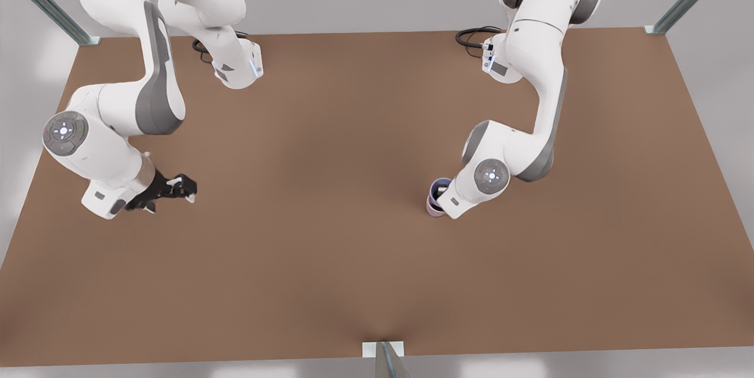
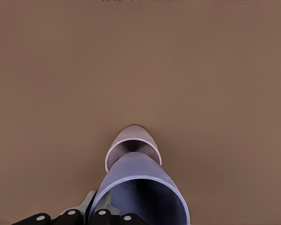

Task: Stack the cups, with the pink cup at the bottom and the purple cup at the top

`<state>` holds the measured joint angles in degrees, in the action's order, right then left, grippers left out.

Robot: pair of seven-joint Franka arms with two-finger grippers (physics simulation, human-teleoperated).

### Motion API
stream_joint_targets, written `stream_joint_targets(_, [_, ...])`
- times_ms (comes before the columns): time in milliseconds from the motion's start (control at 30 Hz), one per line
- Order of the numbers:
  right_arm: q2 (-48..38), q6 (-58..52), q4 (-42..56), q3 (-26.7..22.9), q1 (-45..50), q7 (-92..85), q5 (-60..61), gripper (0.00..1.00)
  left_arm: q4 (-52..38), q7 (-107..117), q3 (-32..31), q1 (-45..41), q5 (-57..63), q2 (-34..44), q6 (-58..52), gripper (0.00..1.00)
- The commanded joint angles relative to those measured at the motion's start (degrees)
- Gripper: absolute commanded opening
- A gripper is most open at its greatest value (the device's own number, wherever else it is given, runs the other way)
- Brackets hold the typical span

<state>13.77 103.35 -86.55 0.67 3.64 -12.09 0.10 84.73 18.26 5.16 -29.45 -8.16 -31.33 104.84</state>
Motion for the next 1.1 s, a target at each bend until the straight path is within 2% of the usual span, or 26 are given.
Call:
stream_joint_targets(0, [-0.2, -3.9, 0.8, -0.2, 0.0, -7.5, -0.3, 1.00, 0.7, 14.2, 0.0, 0.0, -0.1, 0.0, 4.6, 0.21])
stream_joint_targets(33, [-0.5, -6.4, 0.9, -0.1, 0.4, 6.8, -0.3, 1.00, 1.1, 14.4, 0.0, 0.0, -0.3, 0.0, 5.8, 0.21])
stream_joint_targets(67, [-0.4, -6.4, 0.9, 0.0, 0.5, 12.9, -0.2, 1.00, 1.4, 14.3, -0.1, 0.0, -0.3, 0.0, 5.9, 0.21])
stream_joint_targets(167, [-0.2, -6.5, 0.8, -0.1, -0.2, 18.3, 0.2, 1.00, 2.5, 14.2, -0.1, 0.0, -0.3, -0.1, 6.0, 0.21])
stream_joint_targets(367, [0.2, -5.7, 1.1, 0.0, 0.0, 18.2, 0.4, 1.00, 4.3, 14.2, -0.1, 0.0, 0.0, -0.8, 8.2, 0.21])
stream_joint_targets(433, [0.1, -5.5, 1.2, -0.1, 0.0, 17.4, 2.4, 1.00, 4.3, 14.1, -0.1, 0.0, 0.2, -1.1, 8.5, 1.00])
stream_joint_targets(667, [0.3, -5.5, 1.2, 0.1, 0.1, 16.3, 3.9, 1.00, 4.6, 14.1, 0.0, 0.3, 0.3, -0.3, 7.6, 1.00])
stream_joint_targets(733, [0.8, -5.4, 2.4, 0.5, 0.5, 16.4, 3.9, 1.00, 4.6, 14.0, 0.0, 1.1, 0.4, 2.2, 6.1, 1.00])
stream_joint_targets(800, [1.3, -5.4, 2.4, 0.5, 0.4, 16.2, 3.9, 1.00, 4.0, 10.2, 0.7, 2.5, 0.5, 5.8, 1.2, 1.00])
stream_joint_targets(867, [1.3, -5.4, 2.7, 0.4, 0.4, 16.2, 3.9, 1.00, 3.7, -7.8, 7.2, 3.6, 1.9, 11.2, -6.1, 1.00])
stream_joint_targets(933, [1.3, -5.5, 2.7, 0.4, 0.2, 16.2, 3.9, 1.00, -2.6, -22.1, 8.3, 6.9, 9.3, 12.6, -17.9, 1.00])
stream_joint_targets(967, [1.3, -5.4, 2.7, 0.5, 0.4, 16.4, 3.9, 1.00, -2.9, -28.3, 8.1, 6.9, 13.4, 14.7, -19.8, 1.00])
stream_joint_targets(1067, [1.3, -5.8, 2.7, 0.4, 0.2, 16.4, 3.8, 1.00, -2.9, -28.1, 8.2, 8.0, 11.8, 17.3, -20.6, 1.00])
